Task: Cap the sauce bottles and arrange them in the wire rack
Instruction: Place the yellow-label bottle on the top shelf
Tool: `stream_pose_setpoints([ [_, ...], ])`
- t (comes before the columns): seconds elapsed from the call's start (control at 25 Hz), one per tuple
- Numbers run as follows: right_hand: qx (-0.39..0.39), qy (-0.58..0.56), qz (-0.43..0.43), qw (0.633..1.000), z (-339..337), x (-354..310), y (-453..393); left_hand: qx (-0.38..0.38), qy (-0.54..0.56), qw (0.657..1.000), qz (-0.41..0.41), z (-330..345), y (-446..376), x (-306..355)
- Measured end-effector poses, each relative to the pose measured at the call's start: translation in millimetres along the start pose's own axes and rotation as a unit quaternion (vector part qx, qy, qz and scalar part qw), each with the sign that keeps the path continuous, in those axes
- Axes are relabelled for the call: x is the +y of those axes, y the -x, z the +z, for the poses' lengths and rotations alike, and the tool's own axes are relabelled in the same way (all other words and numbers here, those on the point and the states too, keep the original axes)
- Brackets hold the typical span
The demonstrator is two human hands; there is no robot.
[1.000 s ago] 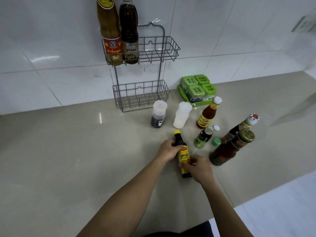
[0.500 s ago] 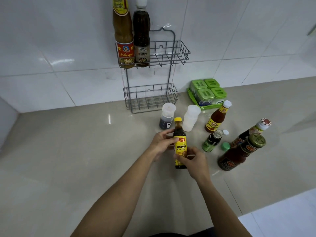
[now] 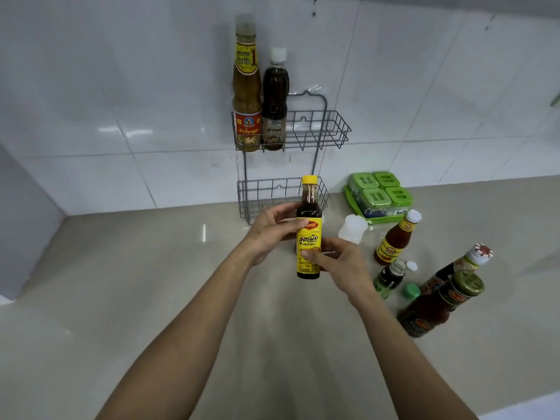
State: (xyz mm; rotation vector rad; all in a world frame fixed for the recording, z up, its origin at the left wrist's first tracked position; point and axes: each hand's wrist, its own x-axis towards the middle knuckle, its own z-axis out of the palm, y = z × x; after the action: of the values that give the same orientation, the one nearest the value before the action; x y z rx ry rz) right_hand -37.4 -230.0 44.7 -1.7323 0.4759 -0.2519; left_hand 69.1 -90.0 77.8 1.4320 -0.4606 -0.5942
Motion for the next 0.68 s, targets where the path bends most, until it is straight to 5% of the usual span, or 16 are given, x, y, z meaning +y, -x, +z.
stream_pose_setpoints([
  [0.16, -0.016, -0.001, -0.083, 0.996, 2, -40, -34, -0.016, -0.039, 0.995, 0.096, -16, -9, 45],
  [0.28, 0.000, 0.005, -0.153, 0.988, -1, -78, -61, 0.058, -0.168, 0.971, 0.157, -36, -18, 63],
  [0.4, 0.041, -0.002, -0.217, 0.975, -7, -119, -96, 0.183, -0.399, 0.885, 0.156, -62, -29, 61],
  [0.52, 0.060, -0.018, -0.260, 0.964, -8, -149, -128, 0.188, -0.571, 0.794, 0.086, -81, -37, 53],
  [0.68, 0.059, 0.017, -0.276, 0.959, -1, -161, -164, 0.166, -0.632, 0.752, 0.089, -88, -47, 52],
])
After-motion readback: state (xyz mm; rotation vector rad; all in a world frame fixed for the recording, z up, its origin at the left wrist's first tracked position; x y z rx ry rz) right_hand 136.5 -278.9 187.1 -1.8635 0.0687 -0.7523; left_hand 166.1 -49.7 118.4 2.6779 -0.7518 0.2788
